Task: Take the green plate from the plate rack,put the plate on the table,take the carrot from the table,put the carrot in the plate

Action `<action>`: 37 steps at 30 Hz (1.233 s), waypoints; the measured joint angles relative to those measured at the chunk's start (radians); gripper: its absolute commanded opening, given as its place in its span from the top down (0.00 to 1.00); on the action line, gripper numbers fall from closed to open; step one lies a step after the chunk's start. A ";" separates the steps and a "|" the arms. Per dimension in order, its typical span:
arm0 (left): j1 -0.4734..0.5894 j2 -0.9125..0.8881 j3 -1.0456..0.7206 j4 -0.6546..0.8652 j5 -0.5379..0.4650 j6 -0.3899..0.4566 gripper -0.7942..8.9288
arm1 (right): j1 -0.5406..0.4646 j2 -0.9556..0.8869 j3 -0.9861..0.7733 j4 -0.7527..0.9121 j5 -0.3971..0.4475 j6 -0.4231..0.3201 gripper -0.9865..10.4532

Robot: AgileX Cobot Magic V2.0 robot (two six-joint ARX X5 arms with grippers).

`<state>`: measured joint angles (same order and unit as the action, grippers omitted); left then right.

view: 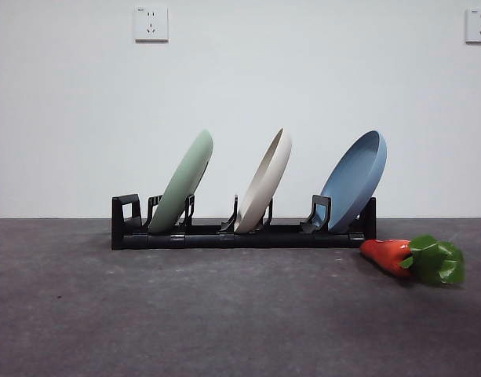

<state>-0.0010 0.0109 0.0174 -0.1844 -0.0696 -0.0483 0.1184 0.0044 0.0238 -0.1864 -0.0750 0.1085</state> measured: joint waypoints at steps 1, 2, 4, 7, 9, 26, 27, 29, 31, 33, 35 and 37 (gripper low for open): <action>0.000 0.000 0.000 0.000 0.002 -0.003 0.92 | 0.000 0.000 0.000 0.000 -0.002 0.000 0.91; 0.000 0.000 0.000 0.000 0.005 -0.005 0.92 | 0.000 0.000 0.000 0.000 -0.002 0.000 0.91; 0.000 0.000 0.000 0.000 0.037 -0.017 0.93 | 0.000 0.000 0.000 0.000 -0.003 0.000 0.91; 0.000 0.000 0.001 -0.001 0.130 -0.044 0.93 | 0.000 0.000 0.000 0.001 -0.003 0.016 0.92; 0.000 0.000 0.010 -0.019 0.184 -0.076 0.93 | 0.000 0.000 0.001 0.000 -0.003 0.052 0.92; 0.000 0.159 0.414 -0.216 0.390 -0.156 0.93 | 0.000 0.241 0.413 -0.140 -0.118 0.151 0.92; 0.000 0.184 0.446 -0.235 0.415 -0.155 0.93 | 0.000 0.278 0.454 -0.171 -0.142 0.137 0.92; 0.000 0.235 0.512 -0.276 0.471 -0.146 0.93 | 0.000 0.351 0.539 -0.246 -0.197 0.099 0.92; 0.000 0.284 0.573 -0.320 0.520 -0.132 0.93 | 0.000 0.421 0.622 -0.330 -0.246 0.057 0.92; 0.000 0.332 0.630 -0.369 0.558 -0.111 0.93 | 0.000 0.488 0.708 -0.422 -0.286 0.013 0.92; 0.000 0.381 0.690 -0.428 0.584 -0.082 0.93 | 0.000 0.557 0.797 -0.522 -0.318 -0.034 0.92; 0.000 0.423 0.744 -0.482 0.607 -0.049 0.93 | 0.000 0.615 0.872 -0.610 -0.339 -0.074 0.92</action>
<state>-0.0010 0.4343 0.7616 -0.6666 0.5369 -0.0971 0.1184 0.6193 0.8955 -0.7959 -0.4141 0.0341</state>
